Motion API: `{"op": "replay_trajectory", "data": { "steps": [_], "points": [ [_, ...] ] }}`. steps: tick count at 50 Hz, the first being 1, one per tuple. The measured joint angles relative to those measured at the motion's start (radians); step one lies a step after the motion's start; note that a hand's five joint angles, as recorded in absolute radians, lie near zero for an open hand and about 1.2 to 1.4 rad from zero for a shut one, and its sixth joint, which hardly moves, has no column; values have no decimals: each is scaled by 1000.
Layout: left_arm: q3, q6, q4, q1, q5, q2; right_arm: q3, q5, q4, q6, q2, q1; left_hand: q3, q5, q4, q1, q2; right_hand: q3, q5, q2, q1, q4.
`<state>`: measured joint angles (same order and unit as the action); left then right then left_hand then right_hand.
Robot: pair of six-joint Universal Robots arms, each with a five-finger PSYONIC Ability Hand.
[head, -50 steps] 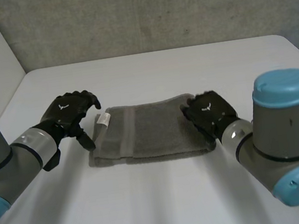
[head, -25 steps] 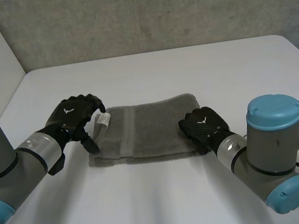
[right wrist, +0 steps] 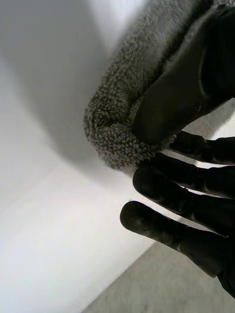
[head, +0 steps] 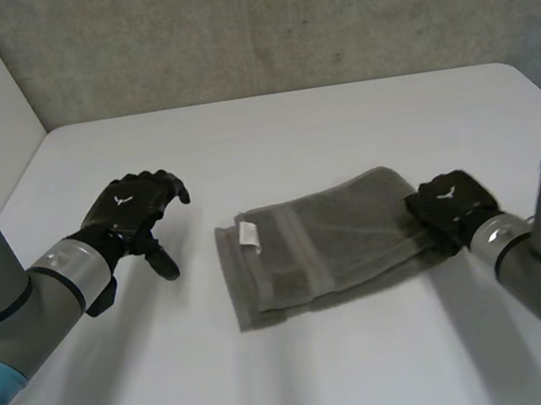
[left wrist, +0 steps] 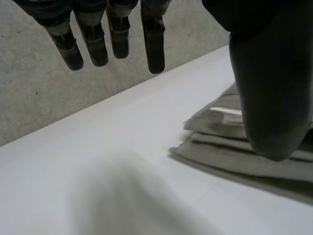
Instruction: Fold the towel.
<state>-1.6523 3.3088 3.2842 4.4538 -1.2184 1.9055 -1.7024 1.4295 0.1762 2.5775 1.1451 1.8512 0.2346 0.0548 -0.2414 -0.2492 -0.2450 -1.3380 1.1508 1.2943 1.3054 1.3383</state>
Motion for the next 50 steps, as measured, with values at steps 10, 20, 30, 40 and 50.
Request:
{"op": "replay_trajectory", "data": {
  "steps": [10,20,30,40,50],
  "points": [
    [34,-40,-2,-4,-3,-18,101,-14,-128,-42,126,44,0,0,0,0,0,0,0,0,2,0],
    [71,-155,0,-7,-8,-44,177,-15,-140,7,29,428,0,0,0,0,0,-5,0,10,1,0],
    [80,-189,1,-24,-9,-45,166,96,-89,19,-67,557,0,0,0,0,0,1055,-1081,-1032,-1020,-1052],
    [138,-189,1,-122,-23,14,158,158,-63,92,80,355,0,0,0,0,0,1101,-1090,-1055,-1067,-1092],
    [226,-185,1,-281,-94,159,168,105,-82,177,50,220,0,0,0,0,0,1101,-1090,-1055,-1067,-1092]
  ]
}}
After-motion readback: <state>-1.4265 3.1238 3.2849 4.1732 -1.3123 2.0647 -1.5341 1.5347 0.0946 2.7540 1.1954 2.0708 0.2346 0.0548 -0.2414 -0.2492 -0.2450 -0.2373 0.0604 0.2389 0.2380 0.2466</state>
